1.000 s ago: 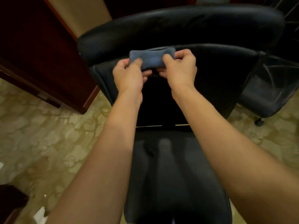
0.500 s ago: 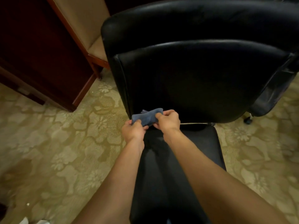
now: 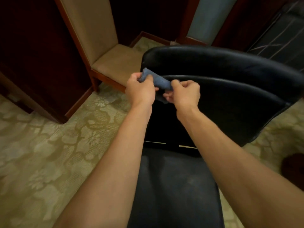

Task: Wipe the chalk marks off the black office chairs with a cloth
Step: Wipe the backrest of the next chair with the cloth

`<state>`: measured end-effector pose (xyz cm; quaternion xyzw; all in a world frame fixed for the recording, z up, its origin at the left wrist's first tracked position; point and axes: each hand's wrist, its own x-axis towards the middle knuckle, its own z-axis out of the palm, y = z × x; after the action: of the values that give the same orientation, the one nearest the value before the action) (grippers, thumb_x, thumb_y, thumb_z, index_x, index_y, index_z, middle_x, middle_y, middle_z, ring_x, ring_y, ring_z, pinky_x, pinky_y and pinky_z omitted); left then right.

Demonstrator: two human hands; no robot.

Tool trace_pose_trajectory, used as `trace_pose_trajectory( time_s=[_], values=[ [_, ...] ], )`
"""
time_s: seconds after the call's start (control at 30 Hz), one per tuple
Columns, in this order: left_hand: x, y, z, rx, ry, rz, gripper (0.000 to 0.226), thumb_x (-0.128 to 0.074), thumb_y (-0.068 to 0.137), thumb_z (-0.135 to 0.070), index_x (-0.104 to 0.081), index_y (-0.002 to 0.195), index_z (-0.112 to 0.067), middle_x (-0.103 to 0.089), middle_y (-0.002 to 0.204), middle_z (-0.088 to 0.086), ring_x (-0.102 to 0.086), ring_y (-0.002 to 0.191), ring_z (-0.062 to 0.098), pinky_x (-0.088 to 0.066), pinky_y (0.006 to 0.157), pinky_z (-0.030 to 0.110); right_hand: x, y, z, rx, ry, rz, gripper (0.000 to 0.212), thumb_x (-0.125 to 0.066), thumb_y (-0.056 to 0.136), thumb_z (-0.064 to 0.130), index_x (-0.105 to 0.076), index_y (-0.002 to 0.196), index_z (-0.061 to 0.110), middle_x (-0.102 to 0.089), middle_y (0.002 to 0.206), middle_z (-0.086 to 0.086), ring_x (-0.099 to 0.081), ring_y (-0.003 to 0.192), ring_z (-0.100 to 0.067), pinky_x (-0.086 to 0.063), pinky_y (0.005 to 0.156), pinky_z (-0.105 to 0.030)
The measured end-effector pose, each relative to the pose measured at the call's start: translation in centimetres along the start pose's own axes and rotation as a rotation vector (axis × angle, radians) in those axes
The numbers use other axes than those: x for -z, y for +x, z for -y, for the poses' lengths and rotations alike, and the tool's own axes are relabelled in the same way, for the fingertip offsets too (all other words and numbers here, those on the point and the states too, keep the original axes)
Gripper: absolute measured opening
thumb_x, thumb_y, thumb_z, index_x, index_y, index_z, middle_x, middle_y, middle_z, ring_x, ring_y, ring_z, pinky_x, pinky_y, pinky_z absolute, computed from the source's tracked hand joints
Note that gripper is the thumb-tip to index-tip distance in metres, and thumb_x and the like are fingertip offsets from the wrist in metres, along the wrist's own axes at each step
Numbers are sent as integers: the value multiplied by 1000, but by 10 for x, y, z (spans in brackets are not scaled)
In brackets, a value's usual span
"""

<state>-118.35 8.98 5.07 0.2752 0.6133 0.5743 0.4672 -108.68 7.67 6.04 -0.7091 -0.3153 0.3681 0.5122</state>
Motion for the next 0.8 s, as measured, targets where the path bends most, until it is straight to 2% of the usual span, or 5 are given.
trace_pose_trajectory(
  time_s=[0.1,0.33,0.53,0.7,0.8],
  values=[
    [0,-6,27,-21,164,-29,13,-61,86,-34,-65,95,-26,-72,96,1,-71,86,22,-59,81,42,3,-5,-22,-40,-42,-39,10,-65,92,16,-56,86,16,-68,82,-9,-71,65,-19,-63,66,-41],
    [19,-37,92,235,300,-23,4,-58,97,-17,-61,99,-19,-71,91,3,-71,76,21,-60,79,40,28,-22,-67,-270,-160,103,8,-61,94,11,-55,91,13,-66,91,-12,-70,76,-22,-62,76,-42],
    [14,-13,20,-210,336,-194,18,-61,95,-23,-68,109,-15,-70,103,3,-63,98,23,-51,92,39,5,-24,-4,-85,97,154,19,-63,96,14,-55,112,8,-71,94,-15,-74,71,-18,-62,65,-27],
    [-1,3,-40,-485,442,-261,23,-55,98,-16,-71,115,-17,-70,105,-1,-34,85,1,-27,77,12,-22,-23,40,-218,306,209,17,-60,96,11,-55,111,5,-70,98,-18,-74,72,-20,-63,70,-34],
    [-8,3,-40,-587,451,-200,29,-54,97,-11,-70,122,-13,-71,111,4,-28,84,-8,-23,80,7,-29,-17,46,-206,254,160,15,-62,95,12,-59,109,7,-71,98,-14,-69,67,-13,-62,68,-30]
  ],
)
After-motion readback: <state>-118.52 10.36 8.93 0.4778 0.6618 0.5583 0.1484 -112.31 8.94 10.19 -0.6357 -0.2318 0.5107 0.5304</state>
